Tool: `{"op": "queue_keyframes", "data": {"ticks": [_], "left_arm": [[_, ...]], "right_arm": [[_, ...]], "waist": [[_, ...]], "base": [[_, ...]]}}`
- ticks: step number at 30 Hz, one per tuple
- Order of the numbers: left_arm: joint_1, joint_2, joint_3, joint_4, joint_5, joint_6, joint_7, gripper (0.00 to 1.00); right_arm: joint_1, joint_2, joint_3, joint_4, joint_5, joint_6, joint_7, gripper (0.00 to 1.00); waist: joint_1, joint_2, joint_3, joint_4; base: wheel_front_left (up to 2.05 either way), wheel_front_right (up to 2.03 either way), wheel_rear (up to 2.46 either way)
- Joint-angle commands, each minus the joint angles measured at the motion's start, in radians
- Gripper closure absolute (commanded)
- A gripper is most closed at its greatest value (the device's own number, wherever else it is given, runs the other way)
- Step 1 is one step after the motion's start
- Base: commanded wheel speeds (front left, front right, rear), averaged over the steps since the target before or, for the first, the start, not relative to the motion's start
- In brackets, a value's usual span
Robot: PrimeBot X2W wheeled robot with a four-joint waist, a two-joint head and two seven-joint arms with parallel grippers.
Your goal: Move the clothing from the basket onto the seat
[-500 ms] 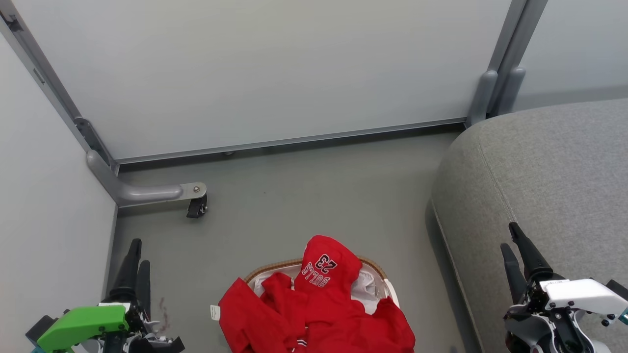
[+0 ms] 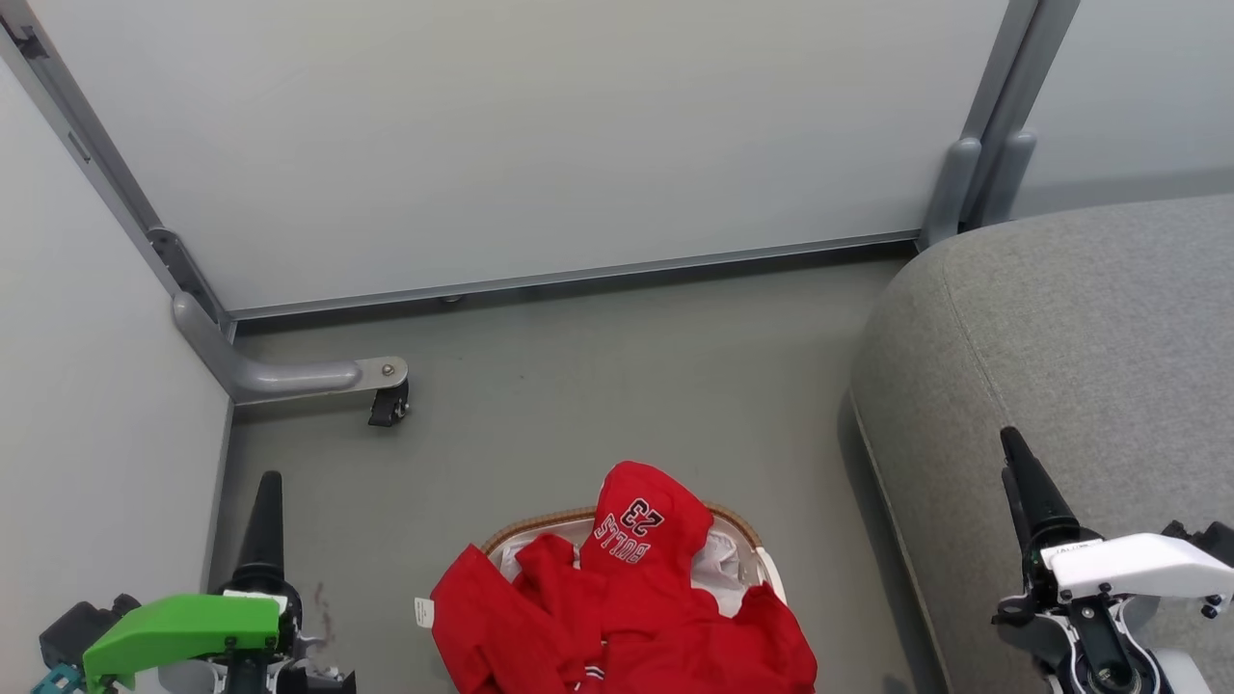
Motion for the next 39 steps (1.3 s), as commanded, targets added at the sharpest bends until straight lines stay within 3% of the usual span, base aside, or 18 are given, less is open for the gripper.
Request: {"op": "queue_keyframes", "data": {"ticks": [1, 13, 39], "left_arm": [[-0.034, 0.007, -0.002, -0.011, 0.059, -0.002, -0.011, 0.0], [-0.047, 0.018, -0.046, -0.004, 0.339, 0.034, -0.064, 0.0], [-0.065, 0.045, -0.144, 0.044, 0.697, 0.087, -0.151, 0.0]], "right_arm": [[-0.033, -0.012, 0.003, -0.021, -0.047, 0.0, -0.014, 0.0], [-0.049, -0.025, 0.024, -0.039, -0.331, 0.0, -0.067, 0.0], [-0.058, -0.038, 0.065, -0.026, -0.728, 0.0, -0.154, 0.0]], "waist": [[0.0, 0.0, 0.0, 0.0], [0.0, 0.0, 0.005, 0.002], [0.0, 0.0, 0.006, 0.008]], "base": [[0.0, 0.0, 0.0], [0.0, 0.0, 0.0], [0.0, 0.0, 0.0]]}}
